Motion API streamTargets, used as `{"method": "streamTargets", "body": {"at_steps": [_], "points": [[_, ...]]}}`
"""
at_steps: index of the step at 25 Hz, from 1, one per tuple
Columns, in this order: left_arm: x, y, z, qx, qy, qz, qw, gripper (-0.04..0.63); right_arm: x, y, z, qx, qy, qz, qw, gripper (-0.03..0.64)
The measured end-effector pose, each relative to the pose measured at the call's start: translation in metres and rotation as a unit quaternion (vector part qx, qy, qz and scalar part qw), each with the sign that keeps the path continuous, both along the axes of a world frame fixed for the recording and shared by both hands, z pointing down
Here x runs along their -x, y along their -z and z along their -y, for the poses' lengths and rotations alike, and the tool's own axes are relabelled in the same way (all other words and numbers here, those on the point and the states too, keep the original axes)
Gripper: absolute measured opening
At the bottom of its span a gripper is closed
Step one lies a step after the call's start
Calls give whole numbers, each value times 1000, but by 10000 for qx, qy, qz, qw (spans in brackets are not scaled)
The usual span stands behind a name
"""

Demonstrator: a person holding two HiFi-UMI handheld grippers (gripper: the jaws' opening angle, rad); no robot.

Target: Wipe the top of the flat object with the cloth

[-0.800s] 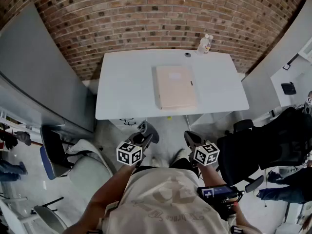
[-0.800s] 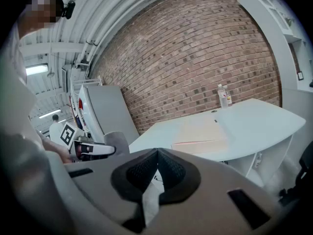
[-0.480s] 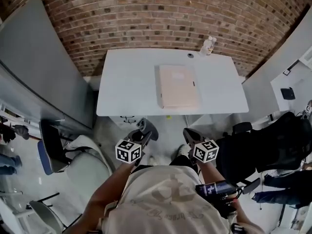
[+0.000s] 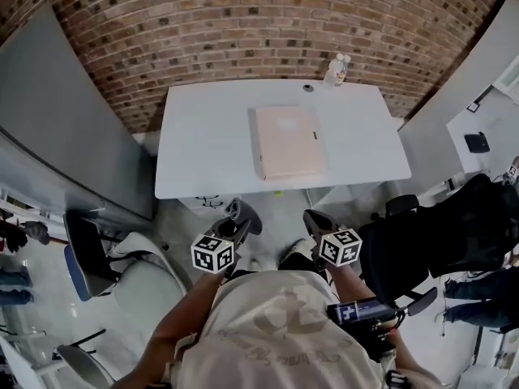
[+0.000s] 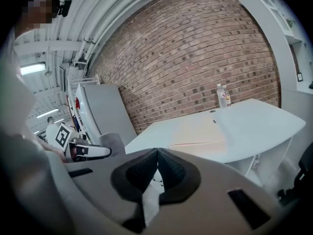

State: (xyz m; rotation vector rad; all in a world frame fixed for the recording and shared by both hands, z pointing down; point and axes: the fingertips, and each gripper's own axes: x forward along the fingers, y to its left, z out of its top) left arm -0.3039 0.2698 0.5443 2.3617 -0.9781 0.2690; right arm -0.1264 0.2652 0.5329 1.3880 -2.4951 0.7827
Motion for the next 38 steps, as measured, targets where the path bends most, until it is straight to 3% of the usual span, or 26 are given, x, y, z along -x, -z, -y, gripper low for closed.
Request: {"method": "streamTargets", "body": {"at_steps": [12, 23, 38], "points": [[-25, -20, 25, 339, 17, 110, 9994, 107, -33, -28, 31, 342, -154, 188, 9991, 21], [-24, -14, 100, 396, 619, 366, 9966, 107, -37, -35, 116, 441, 446, 344, 9974, 21], [-111, -8, 182, 466, 635, 601, 9951, 107, -103, -48, 201, 521, 629, 597, 9949, 21]]}}
